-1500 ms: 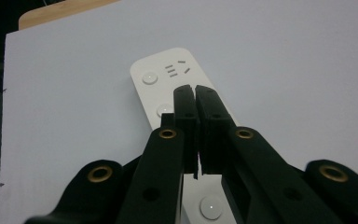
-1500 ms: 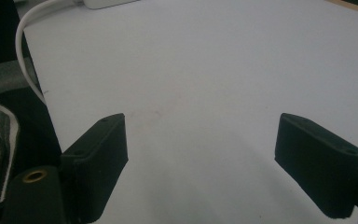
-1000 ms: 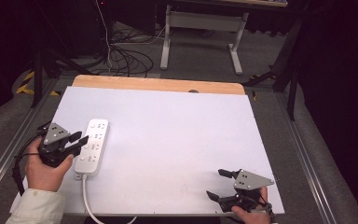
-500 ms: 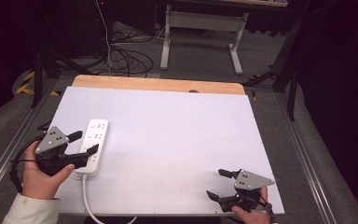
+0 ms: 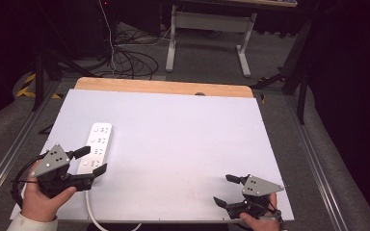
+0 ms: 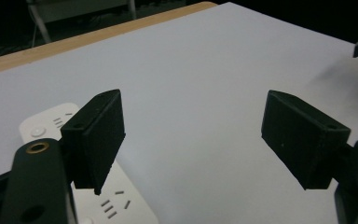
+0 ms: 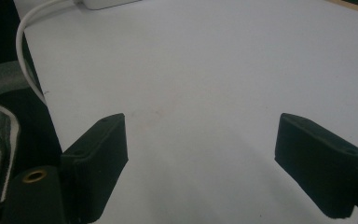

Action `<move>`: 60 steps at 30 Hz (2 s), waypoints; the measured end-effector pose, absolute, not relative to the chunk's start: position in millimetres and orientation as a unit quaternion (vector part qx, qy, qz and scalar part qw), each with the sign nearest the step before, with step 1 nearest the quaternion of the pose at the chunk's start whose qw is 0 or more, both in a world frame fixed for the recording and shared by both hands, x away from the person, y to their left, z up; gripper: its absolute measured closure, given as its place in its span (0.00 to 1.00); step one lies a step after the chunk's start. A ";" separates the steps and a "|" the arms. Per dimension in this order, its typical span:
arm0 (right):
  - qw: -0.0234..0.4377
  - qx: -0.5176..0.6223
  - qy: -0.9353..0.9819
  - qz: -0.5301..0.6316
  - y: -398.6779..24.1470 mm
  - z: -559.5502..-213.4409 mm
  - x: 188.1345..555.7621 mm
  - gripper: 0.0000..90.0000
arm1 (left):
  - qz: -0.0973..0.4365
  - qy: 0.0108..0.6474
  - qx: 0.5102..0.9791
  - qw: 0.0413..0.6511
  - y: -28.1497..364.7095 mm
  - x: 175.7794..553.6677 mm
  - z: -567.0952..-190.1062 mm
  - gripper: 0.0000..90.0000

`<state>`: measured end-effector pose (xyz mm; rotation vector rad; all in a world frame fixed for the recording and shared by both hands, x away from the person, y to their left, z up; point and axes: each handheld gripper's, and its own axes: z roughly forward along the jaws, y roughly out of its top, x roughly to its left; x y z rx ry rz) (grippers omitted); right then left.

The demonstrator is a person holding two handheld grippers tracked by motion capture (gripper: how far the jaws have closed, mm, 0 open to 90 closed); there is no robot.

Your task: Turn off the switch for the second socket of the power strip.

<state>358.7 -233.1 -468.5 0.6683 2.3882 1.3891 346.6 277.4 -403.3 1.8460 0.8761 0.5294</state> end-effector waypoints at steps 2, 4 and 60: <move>0.149 0.232 0.831 0.483 -233.2 -468.5 358.7 0.20 | 0.218 0.358 0.761 0.494 277.9 343.3 -407.2 0.25; 0.149 0.232 0.831 0.482 -233.2 -468.4 358.7 0.20 | 0.217 0.369 0.758 0.493 280.1 339.4 -412.6 0.25; 0.146 0.231 0.832 0.482 -232.6 -469.5 360.5 0.20 | 0.203 0.364 0.767 0.487 290.2 319.6 -471.8 0.28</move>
